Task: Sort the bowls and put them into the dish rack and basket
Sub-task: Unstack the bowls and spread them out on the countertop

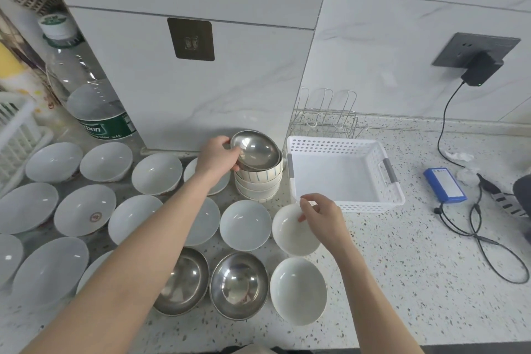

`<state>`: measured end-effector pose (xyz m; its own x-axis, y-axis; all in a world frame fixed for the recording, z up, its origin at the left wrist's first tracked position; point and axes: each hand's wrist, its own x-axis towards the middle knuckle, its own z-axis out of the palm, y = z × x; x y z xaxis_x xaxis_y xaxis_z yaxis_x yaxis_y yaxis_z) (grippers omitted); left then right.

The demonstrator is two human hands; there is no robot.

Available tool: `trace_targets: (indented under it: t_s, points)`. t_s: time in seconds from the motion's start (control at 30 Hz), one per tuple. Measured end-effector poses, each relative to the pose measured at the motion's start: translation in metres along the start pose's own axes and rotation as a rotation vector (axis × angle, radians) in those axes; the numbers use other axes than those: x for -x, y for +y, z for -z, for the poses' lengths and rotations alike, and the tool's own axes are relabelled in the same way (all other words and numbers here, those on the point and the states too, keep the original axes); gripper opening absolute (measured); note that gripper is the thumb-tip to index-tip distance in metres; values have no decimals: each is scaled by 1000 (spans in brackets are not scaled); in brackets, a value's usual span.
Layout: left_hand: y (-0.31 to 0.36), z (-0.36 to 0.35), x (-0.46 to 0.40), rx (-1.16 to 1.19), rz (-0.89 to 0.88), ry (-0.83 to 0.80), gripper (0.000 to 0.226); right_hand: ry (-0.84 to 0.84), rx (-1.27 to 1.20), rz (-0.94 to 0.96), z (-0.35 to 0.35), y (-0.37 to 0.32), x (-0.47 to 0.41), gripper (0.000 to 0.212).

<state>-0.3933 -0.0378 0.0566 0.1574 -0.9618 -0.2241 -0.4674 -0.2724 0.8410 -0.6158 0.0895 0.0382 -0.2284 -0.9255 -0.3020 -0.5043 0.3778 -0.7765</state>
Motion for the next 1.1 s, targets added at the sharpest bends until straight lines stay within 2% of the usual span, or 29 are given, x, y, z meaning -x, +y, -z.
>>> trace_targets:
  t_s: [0.07, 0.17, 0.3, 0.37, 0.67, 0.77, 0.87, 1.0, 1.1]
  points:
    - [0, 5, 0, 42, -26, 7, 15, 1, 9, 0, -2, -7, -5, 11]
    - [-3, 16, 3, 131, -35, 33, 11, 1, 13, -11, -8, -22, -16, 26]
    - [-12, 39, 13, 295, 48, 64, 11, -15, 3, -44, -22, -45, -33, 50]
    - [-16, 51, 20, 380, 86, 72, 13, -18, 4, -70, -30, -58, -40, 55]
    - [-55, 83, 47, 508, 206, 72, 28, 22, 52, -134, -53, -87, -61, 45]
    - [-64, 86, 53, 542, 222, 61, 25, 8, 53, -141, -52, -88, -61, 35]
    - [-68, 86, 57, 545, 230, 44, 22, 13, 24, -102, -51, -87, -59, 34]
    - [-67, 86, 62, 541, 226, 22, 17, 77, -116, -58, -41, -86, -52, 32]
    - [-65, 82, 67, 530, 211, 2, 14, 160, -310, -8, -23, -78, -35, 31]
